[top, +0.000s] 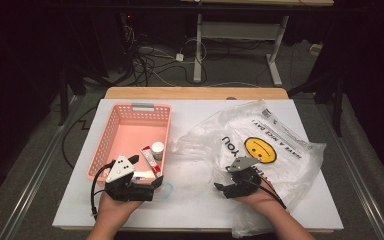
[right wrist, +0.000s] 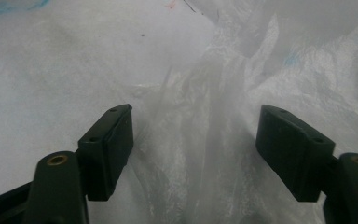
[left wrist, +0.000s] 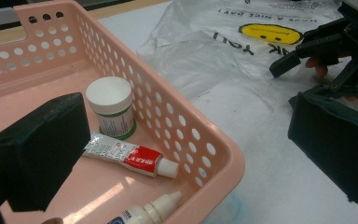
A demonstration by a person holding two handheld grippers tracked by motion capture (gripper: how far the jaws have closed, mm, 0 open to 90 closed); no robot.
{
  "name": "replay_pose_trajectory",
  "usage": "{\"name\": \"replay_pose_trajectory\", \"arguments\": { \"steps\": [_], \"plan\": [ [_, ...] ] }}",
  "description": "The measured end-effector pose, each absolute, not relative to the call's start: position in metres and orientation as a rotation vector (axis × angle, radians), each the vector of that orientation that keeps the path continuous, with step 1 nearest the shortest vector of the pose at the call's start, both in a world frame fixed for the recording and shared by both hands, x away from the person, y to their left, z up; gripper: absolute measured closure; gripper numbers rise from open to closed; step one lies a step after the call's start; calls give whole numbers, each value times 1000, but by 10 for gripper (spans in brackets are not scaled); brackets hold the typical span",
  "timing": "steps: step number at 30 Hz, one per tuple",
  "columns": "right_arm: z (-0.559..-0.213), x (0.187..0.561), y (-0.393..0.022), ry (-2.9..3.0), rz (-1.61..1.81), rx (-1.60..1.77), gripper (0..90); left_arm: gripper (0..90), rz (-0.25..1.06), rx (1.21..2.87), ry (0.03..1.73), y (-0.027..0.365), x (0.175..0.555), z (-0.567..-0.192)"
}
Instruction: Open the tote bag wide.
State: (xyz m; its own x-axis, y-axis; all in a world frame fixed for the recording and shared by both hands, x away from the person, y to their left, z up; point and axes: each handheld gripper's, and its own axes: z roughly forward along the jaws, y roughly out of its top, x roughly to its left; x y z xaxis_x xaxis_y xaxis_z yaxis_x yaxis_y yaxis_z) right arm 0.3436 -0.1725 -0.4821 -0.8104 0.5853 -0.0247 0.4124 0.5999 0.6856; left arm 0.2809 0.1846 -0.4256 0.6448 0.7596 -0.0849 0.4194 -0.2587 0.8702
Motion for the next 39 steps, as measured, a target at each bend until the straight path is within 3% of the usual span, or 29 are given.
{"name": "replay_pose_trajectory", "arguments": {
  "steps": [6,12,39],
  "plan": [
    [-480,345,-176,2575,1032,856,406,0,438,1889,932,185,281,-425],
    [-475,347,-180,2528,1059,863,553,0,440,1886,932,185,281,-425],
    [-480,350,-187,2538,1026,880,813,0,444,1889,933,186,280,-424]
  ]
}}
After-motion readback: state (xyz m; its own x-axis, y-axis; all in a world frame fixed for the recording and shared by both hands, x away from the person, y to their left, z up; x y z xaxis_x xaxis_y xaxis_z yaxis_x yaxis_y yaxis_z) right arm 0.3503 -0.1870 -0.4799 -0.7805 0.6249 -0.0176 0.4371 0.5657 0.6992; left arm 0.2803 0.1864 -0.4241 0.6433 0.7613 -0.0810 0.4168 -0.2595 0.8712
